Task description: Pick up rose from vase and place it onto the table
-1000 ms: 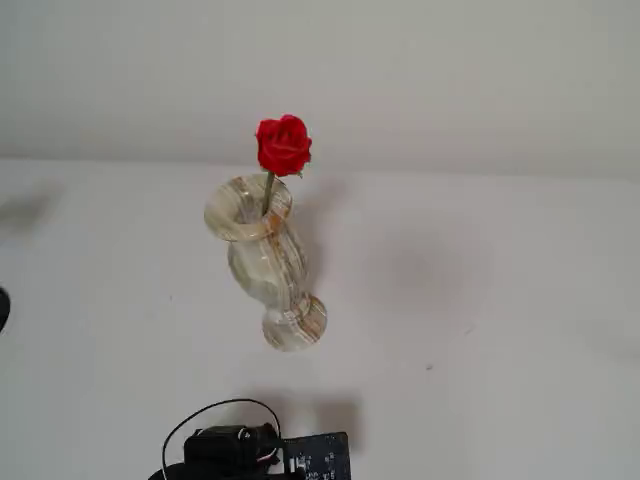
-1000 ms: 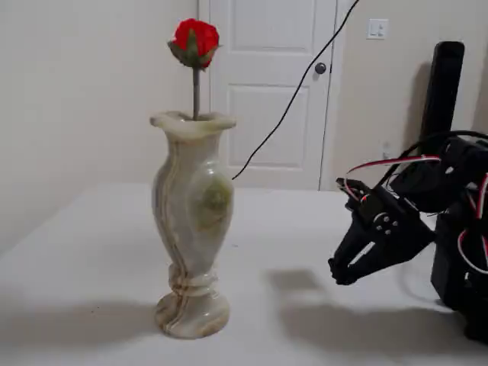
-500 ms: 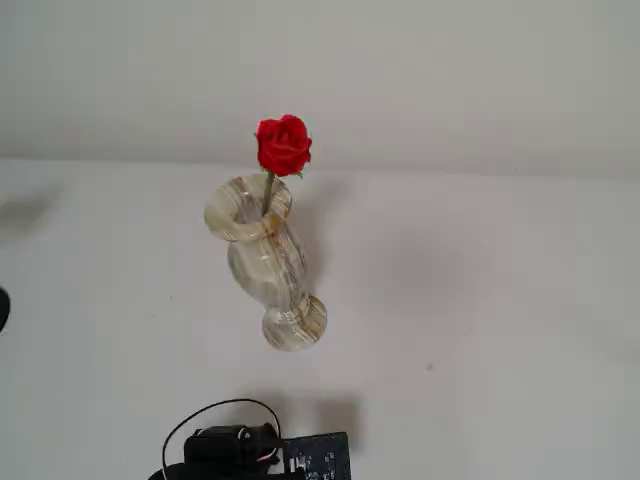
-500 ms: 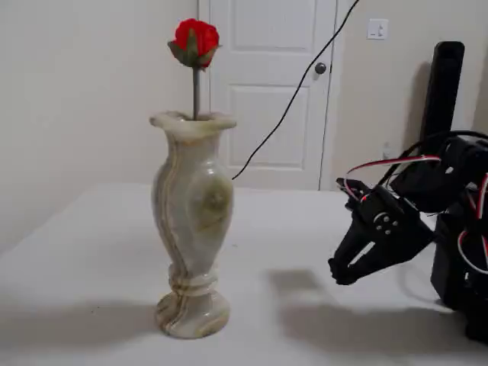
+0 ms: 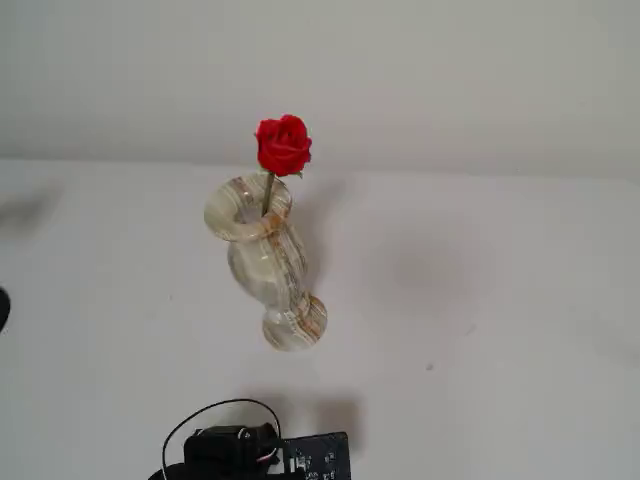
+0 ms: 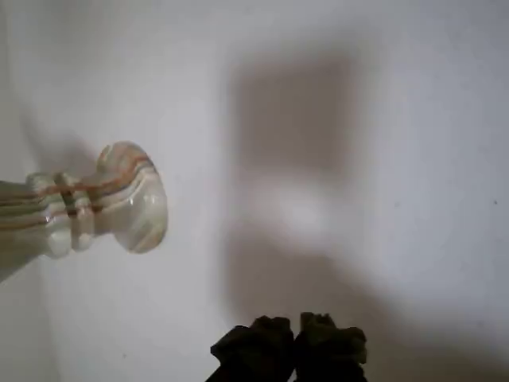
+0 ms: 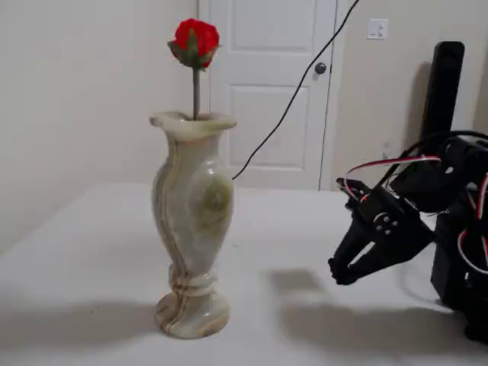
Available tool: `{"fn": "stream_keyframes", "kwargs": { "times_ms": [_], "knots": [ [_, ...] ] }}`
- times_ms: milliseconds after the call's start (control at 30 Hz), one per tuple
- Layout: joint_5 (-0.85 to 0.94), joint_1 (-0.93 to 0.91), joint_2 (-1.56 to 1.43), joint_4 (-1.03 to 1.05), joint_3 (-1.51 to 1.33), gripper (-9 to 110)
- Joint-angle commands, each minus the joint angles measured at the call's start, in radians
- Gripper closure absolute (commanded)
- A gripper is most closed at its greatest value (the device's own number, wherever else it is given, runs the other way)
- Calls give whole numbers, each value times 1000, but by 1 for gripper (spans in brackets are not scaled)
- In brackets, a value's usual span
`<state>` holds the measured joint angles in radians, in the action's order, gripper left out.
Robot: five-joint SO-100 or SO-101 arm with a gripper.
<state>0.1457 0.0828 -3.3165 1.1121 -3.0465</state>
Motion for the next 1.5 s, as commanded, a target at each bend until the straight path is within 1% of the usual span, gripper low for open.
{"fn": "stream_keyframes", "kwargs": {
  "times_ms": [0, 467, 500, 533, 567, 600, 667, 733, 833, 967, 1067, 1200, 1467],
  "knots": [
    [-15, 5, -8, -25, 6, 101],
    [-6, 14, -8, -23, 6, 101],
    [46, 35, -8, -23, 6, 101],
    [233, 67, -8, -11, 3, 101],
    [459, 97, -8, 14, -3, 101],
    [574, 110, -8, 48, -3, 101],
    [698, 127, -8, 106, 5, 101],
    [767, 141, -8, 140, 46, 100],
    [821, 132, -8, 152, 196, 96],
    [911, 132, -5, 115, 433, 85],
    [1005, 104, 71, 35, 586, 82],
    [1089, 17, 250, -158, 733, 79],
    [1177, -44, 644, -538, 890, 74]
  ]
}}
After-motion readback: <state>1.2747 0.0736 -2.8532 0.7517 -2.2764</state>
